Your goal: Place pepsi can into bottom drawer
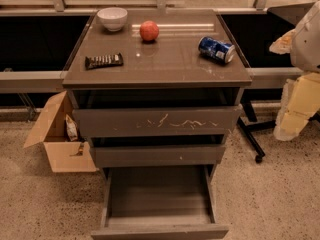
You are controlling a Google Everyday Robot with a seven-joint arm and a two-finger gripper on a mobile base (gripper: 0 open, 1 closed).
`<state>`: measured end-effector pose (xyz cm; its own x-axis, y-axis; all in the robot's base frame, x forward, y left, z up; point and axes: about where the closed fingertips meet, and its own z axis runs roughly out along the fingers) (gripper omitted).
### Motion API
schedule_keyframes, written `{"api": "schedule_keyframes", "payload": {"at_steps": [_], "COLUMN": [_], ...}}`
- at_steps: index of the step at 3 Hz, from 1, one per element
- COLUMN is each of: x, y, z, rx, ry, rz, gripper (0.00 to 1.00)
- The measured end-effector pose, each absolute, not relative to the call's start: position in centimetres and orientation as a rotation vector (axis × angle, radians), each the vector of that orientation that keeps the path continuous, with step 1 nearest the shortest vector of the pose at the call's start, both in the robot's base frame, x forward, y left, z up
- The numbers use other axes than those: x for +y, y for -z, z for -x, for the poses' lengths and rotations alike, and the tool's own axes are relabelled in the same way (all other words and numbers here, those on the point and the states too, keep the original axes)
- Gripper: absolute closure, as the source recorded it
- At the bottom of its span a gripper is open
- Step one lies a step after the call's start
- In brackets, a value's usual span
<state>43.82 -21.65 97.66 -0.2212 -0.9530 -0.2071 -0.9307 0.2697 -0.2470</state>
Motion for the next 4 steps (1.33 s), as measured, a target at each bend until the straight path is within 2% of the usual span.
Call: {"api": "schedule_keyframes", "payload": {"at_steps": [1,4], "x": [-21.7,-22.6], "y": [-97.7,-95.9], "z": [-44.3,-54.5], "rx": [2.218,2.054], "ry": [0.095,-0.016], "rz": [1.72,1.62], "gripper": [0.0,0.0]}}
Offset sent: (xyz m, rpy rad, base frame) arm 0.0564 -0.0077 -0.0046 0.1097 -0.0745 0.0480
